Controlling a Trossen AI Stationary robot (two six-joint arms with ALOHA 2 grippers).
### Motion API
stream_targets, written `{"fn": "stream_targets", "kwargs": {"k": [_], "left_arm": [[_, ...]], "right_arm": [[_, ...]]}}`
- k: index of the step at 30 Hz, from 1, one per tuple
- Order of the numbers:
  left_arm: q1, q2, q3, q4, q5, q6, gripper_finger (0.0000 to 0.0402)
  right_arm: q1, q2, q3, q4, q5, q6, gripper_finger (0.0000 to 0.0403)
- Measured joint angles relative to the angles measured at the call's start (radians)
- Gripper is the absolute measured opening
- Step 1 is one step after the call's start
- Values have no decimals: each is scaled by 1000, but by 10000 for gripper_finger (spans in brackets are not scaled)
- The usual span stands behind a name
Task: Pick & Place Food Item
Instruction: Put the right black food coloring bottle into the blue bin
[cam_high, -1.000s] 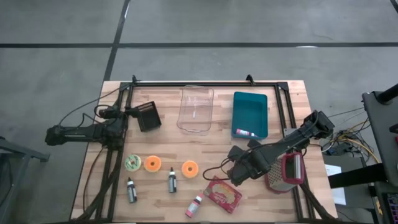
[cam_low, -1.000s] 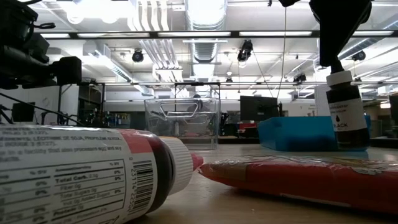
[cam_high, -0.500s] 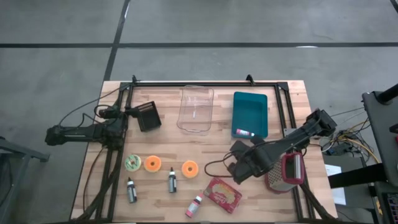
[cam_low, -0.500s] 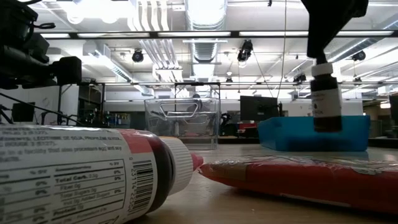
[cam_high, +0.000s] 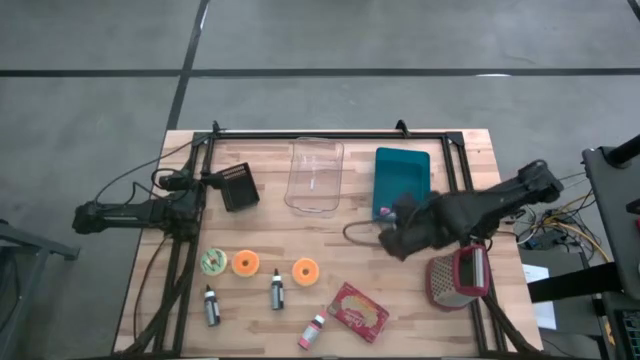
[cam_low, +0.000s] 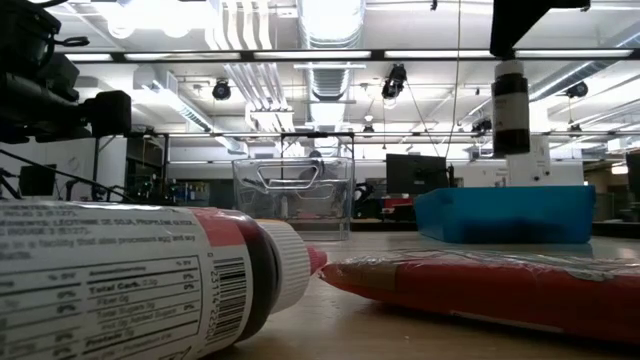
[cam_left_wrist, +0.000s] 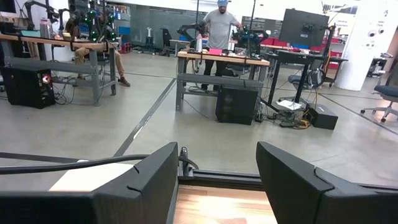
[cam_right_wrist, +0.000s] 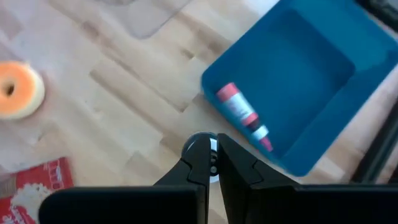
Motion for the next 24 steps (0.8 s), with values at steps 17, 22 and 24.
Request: {"fn": "stream_targets", "kwargs": {"k": [17, 22, 24], "left_arm": [[0, 0, 0, 0, 0, 0, 223], [0, 0, 0, 0, 0, 0, 223], [0, 0, 0, 0, 0, 0, 223]], "right_arm": [[-419, -173, -3, -21, 123, -245, 13], [-566, -146, -21, 105, 23, -414, 13], [-615, -128, -34, 156, -15, -469, 13]]}}
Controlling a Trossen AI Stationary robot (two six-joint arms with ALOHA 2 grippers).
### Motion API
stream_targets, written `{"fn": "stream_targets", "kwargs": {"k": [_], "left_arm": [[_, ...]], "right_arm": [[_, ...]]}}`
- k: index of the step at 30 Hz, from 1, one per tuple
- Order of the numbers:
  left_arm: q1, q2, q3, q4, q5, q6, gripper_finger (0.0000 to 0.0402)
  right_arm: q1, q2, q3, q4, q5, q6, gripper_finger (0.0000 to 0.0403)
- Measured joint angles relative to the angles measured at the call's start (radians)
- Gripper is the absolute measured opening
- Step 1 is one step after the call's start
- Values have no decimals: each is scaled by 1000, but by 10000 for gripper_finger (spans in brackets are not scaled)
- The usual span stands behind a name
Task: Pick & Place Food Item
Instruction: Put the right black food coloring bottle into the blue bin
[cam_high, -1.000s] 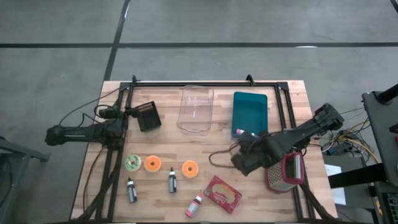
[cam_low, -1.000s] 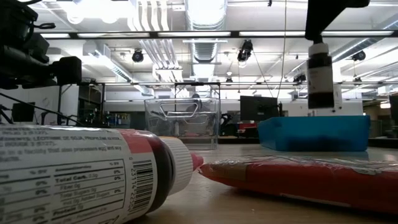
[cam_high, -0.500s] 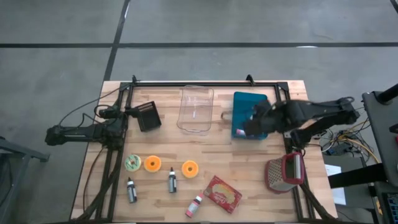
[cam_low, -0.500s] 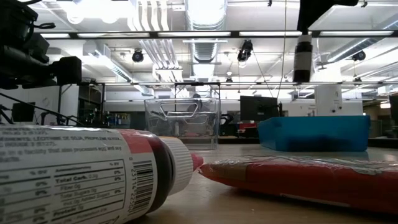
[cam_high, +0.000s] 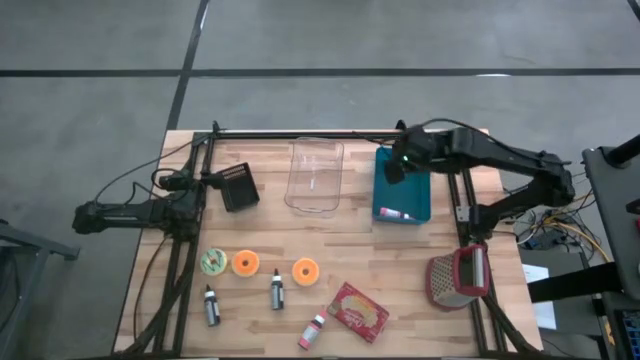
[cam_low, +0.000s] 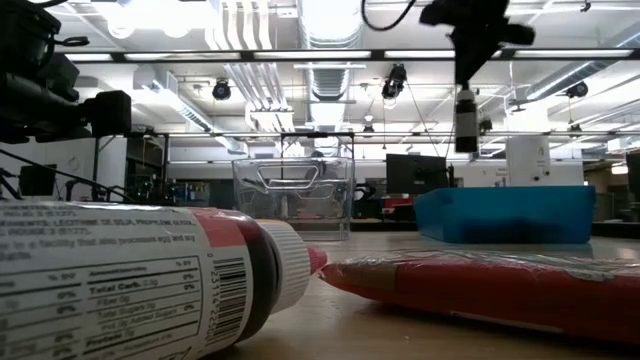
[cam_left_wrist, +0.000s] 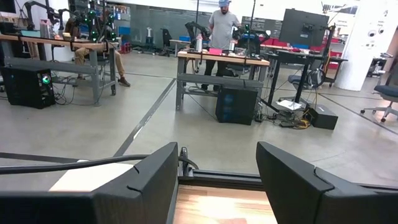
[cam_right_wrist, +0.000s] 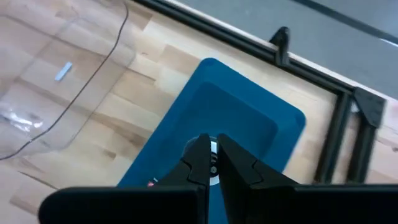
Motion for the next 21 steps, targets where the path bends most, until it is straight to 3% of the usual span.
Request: {"fn": "stream_targets", "kwargs": {"k": [10, 15, 21], "left_arm": [[0, 0, 0, 0, 0, 0, 223], [0, 0, 0, 0, 0, 0, 223], [0, 0, 0, 0, 0, 0, 223]], "right_arm": [[-159, 84, -133, 128, -85, -135, 13], [-183, 94, -195, 199, -80, -172, 13], [-182, 86, -300, 419, -53, -194, 13]]}}
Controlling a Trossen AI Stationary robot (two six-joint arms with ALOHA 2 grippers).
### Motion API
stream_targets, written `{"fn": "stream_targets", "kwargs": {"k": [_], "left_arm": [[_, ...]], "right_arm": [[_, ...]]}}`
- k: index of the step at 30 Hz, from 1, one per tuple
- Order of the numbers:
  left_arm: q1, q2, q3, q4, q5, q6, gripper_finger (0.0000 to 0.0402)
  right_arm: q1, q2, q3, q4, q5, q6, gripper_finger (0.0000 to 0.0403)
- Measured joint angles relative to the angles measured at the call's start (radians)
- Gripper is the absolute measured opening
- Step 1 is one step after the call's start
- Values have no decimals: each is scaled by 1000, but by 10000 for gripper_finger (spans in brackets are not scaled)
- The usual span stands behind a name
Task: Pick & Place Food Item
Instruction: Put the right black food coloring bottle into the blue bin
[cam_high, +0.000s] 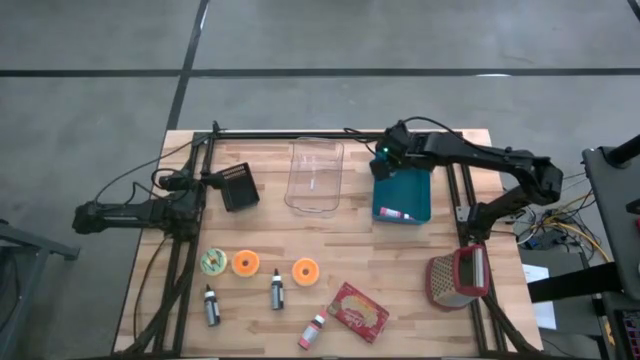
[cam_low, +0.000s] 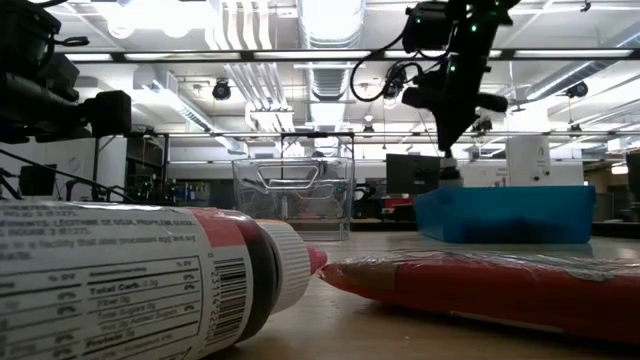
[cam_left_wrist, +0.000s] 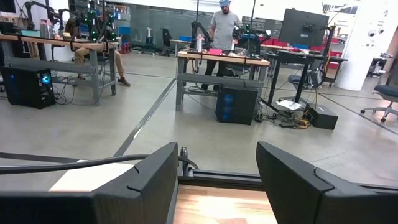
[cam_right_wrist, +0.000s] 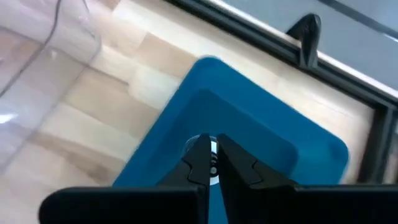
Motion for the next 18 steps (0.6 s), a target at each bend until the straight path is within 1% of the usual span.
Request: {"fn": "stream_targets", "kwargs": {"k": [4, 15, 18], "left_arm": [[0, 0, 0, 0, 0, 0, 223], [0, 0, 0, 0, 0, 0, 223], [0, 0, 0, 0, 0, 0, 223]], "right_arm": [[0, -1, -51, 58, 4, 0, 13], [1, -7, -123, 104, 6, -2, 13], [3, -7, -125, 105, 3, -6, 27]]}}
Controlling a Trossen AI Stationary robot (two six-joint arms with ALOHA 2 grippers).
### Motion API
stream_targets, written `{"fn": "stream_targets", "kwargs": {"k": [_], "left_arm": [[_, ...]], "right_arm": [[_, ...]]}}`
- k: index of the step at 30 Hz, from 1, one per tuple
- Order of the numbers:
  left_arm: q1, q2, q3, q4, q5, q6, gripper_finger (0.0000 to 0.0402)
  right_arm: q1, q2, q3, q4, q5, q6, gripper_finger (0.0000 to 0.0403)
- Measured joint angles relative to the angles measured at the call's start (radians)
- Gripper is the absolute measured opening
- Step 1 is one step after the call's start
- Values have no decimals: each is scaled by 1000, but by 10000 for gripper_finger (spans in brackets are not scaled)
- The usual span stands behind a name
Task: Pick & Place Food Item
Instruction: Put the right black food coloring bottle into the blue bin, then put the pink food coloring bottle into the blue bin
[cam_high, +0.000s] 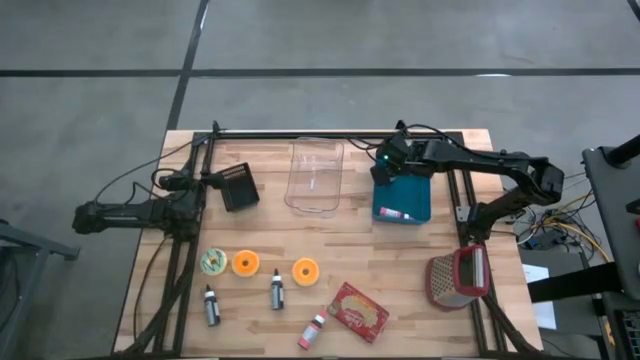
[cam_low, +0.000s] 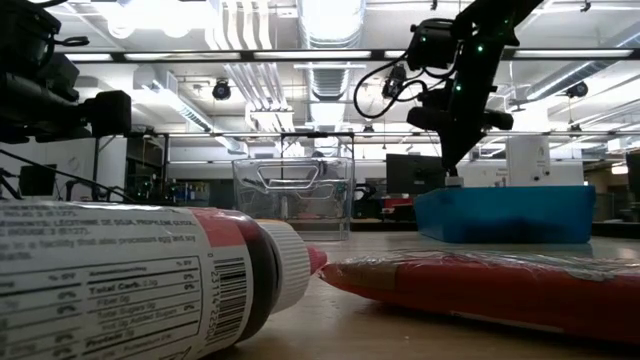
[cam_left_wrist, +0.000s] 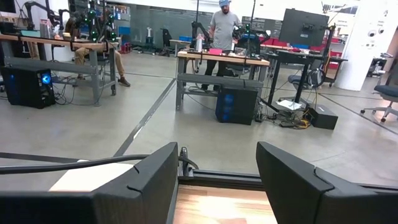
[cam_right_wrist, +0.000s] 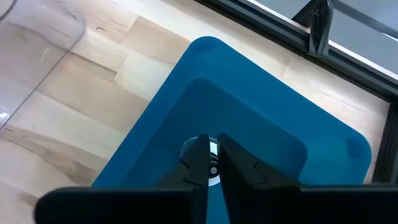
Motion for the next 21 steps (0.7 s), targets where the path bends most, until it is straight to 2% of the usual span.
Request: {"fn": "stream_targets", "kwargs": {"k": [10, 15, 21], "left_arm": [[0, 0, 0, 0, 0, 0, 223], [0, 0, 0, 0, 0, 0, 223], [0, 0, 0, 0, 0, 0, 223]], "right_arm": [[0, 0, 10, 0, 0, -2, 114], [0, 0, 22, -1, 7, -1, 127], [19, -21, 80, -27, 106, -4, 123]]}}
